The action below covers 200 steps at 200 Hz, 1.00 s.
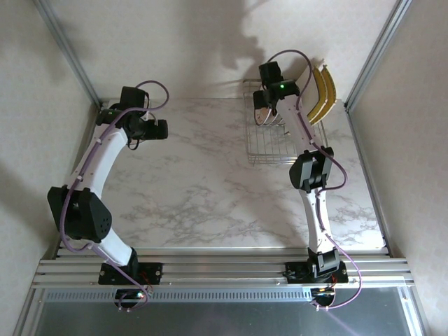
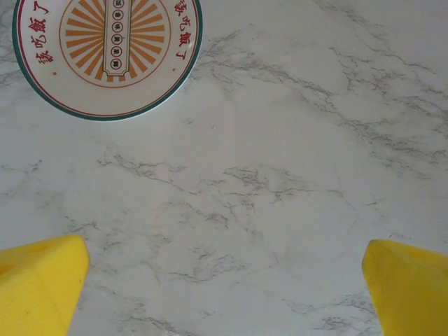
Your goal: Unload the plates from the dish rack
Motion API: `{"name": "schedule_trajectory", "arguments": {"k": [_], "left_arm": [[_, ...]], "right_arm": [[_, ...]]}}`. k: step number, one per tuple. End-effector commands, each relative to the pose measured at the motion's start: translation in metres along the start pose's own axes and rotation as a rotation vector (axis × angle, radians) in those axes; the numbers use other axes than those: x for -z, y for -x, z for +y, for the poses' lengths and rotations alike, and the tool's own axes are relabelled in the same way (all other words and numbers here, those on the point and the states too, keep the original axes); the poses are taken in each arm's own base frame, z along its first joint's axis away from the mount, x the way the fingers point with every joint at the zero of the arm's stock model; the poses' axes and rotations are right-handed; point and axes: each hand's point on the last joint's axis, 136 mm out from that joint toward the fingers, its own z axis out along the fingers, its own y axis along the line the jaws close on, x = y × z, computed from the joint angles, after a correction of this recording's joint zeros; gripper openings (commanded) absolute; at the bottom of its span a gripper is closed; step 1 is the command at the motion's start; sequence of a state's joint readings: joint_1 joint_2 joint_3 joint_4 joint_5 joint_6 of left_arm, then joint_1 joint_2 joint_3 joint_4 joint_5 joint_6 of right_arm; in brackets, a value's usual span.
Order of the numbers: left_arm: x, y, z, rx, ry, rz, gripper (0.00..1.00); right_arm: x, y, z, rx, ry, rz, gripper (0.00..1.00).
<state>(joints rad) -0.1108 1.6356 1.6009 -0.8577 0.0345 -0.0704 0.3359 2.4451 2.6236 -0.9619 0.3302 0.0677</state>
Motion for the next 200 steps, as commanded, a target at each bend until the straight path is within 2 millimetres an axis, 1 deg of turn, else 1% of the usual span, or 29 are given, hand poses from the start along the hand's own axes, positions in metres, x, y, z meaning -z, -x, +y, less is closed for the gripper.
{"name": "schedule_trajectory", "arguments": {"k": [1,27,48,57,76,90,143,159,173,187,200], "left_arm": [[0.018,0.004,-0.005,-0.020,-0.020,-0.023,1.00],[0.021,0.004,-0.005,-0.019,-0.023,-0.031,1.00],[0.022,0.004,-0.005,-0.018,-0.020,-0.031,0.99],[0.022,0.003,-0.005,-0.018,-0.020,-0.030,1.00],[0.024,0.005,-0.005,-0.019,-0.023,-0.038,1.00],[0.026,0.006,-0.006,-0.021,-0.026,-0.044,1.00],[0.030,0.007,-0.007,-0.026,-0.032,-0.044,1.00],[0.032,0.008,-0.006,-0.030,-0.027,-0.051,1.00],[0.028,0.007,-0.003,-0.035,-0.020,-0.050,1.00],[0.020,0.005,-0.003,-0.035,-0.017,-0.035,1.00],[0.015,0.004,-0.003,-0.031,-0.019,-0.026,1.00]], "right_arm": [[-0.005,0.021,-0.004,-0.043,-0.025,-0.082,0.72],[-0.013,0.021,-0.004,-0.074,-0.036,-0.091,0.64],[-0.018,0.022,-0.005,-0.095,-0.052,-0.098,0.55],[-0.019,0.024,-0.008,-0.109,-0.067,-0.105,0.49],[-0.022,0.025,-0.010,-0.121,-0.089,-0.115,0.48],[-0.021,0.025,-0.012,-0.128,-0.103,-0.117,0.41],[-0.022,0.027,-0.014,-0.143,-0.122,-0.128,0.30],[-0.025,0.027,-0.015,-0.149,-0.137,-0.135,0.29],[-0.028,0.026,-0.017,-0.151,-0.151,-0.135,0.27],[-0.031,0.024,-0.019,-0.159,-0.170,-0.132,0.19],[-0.032,0.023,-0.020,-0.160,-0.180,-0.131,0.16]]}}
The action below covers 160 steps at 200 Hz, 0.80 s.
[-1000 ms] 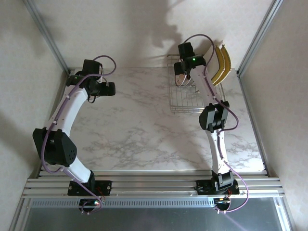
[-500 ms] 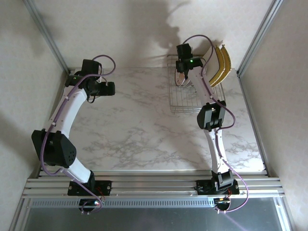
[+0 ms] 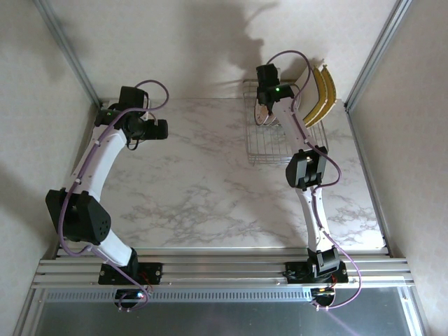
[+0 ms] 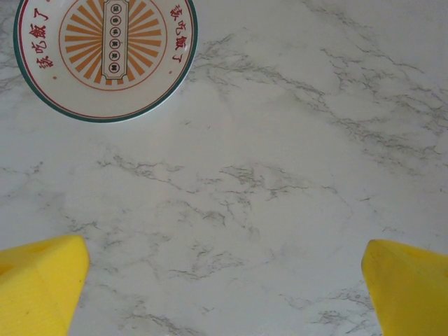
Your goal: Unload the plates from the dish rack
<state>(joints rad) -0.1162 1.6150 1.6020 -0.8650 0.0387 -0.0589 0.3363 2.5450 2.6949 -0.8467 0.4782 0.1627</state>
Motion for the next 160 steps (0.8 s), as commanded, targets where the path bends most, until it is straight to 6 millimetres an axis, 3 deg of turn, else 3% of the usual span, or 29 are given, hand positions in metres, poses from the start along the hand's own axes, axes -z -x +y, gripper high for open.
{"name": "schedule_trajectory", "arguments": {"k": [1,33,71,160], "left_arm": [[0.006,0.003,-0.001,-0.016,-0.009,-0.012,1.00],[0.001,0.001,-0.003,-0.014,-0.018,-0.005,1.00],[0.004,0.000,-0.003,-0.014,-0.020,-0.010,1.00],[-0.003,-0.007,-0.008,0.004,-0.068,-0.019,0.99]], "right_arm": [[-0.005,0.005,-0.005,-0.033,-0.045,-0.031,0.16],[-0.007,0.004,-0.008,-0.037,-0.056,-0.028,0.13],[0.004,0.011,-0.009,-0.058,-0.031,-0.038,0.00],[0.078,0.050,-0.022,-0.069,-0.015,-0.125,0.00]]}}
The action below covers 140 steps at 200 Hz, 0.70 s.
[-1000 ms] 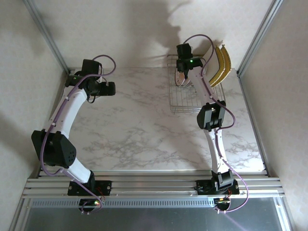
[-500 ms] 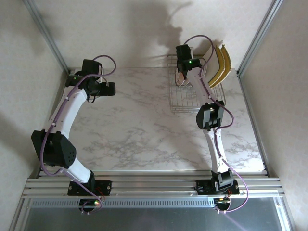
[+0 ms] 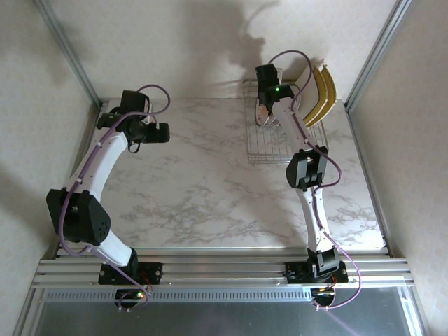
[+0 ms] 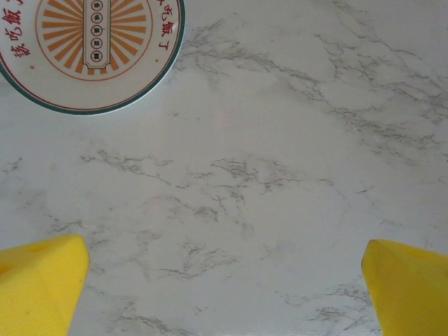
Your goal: Unload the plates from the dish rack
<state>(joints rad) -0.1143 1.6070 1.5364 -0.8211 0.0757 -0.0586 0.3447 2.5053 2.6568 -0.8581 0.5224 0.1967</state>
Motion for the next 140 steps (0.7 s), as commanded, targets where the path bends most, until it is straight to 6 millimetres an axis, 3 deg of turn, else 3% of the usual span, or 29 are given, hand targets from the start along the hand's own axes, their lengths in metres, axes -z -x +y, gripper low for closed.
{"name": "schedule_trajectory", "arguments": {"k": [1,65,101,124,140], "left_arm": [[0.009,0.005,-0.004,0.003,-0.034,-0.039,1.00],[0.021,0.000,0.000,0.005,-0.025,-0.057,1.00],[0.028,-0.001,0.001,0.005,-0.020,-0.062,1.00],[0.031,0.001,-0.002,0.014,-0.033,-0.071,0.99],[0.033,-0.001,-0.002,0.017,-0.038,-0.071,1.00]], "right_arm": [[0.066,0.050,-0.017,-0.048,0.024,-0.124,0.00],[0.113,0.068,-0.036,-0.032,0.010,-0.171,0.00],[0.156,0.075,-0.051,0.009,0.027,-0.190,0.00],[0.188,0.067,-0.056,-0.011,0.123,-0.177,0.00],[0.210,0.052,-0.044,-0.014,0.275,-0.153,0.00]]}}
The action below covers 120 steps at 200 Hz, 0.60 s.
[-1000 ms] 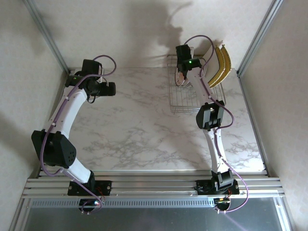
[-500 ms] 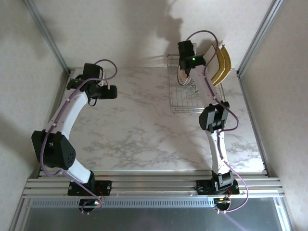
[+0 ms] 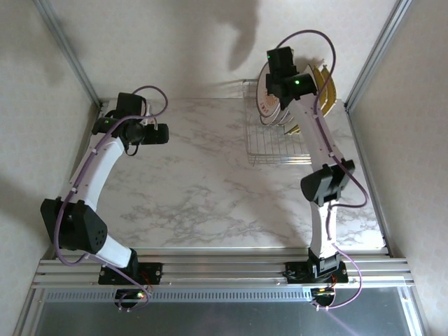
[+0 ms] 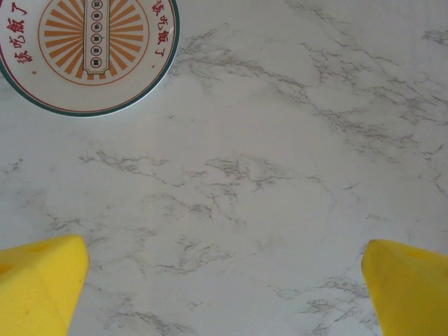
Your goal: Unload the plates from the dish rack
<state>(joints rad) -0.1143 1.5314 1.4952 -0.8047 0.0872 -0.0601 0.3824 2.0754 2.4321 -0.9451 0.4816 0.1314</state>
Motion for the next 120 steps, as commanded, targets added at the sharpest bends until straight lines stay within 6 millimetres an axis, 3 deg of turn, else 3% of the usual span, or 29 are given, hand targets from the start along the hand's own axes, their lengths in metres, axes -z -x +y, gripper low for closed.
{"name": "schedule_trajectory", "arguments": {"k": [1,52,87,120], "left_arm": [[0.014,0.001,-0.002,0.013,-0.018,-0.024,1.00],[0.011,-0.017,-0.001,0.030,-0.019,-0.002,0.99],[0.008,-0.020,-0.016,0.047,-0.103,-0.010,1.00],[0.010,-0.011,-0.036,0.050,-0.200,-0.034,1.00]], "right_arm": [[0.058,0.011,0.005,-0.056,0.194,-0.055,0.00],[0.112,-0.048,0.046,-0.244,0.727,0.067,0.00],[0.118,-0.088,0.069,-0.357,0.934,0.103,0.00],[0.108,-0.118,0.082,-0.411,1.011,0.131,0.00]]}}
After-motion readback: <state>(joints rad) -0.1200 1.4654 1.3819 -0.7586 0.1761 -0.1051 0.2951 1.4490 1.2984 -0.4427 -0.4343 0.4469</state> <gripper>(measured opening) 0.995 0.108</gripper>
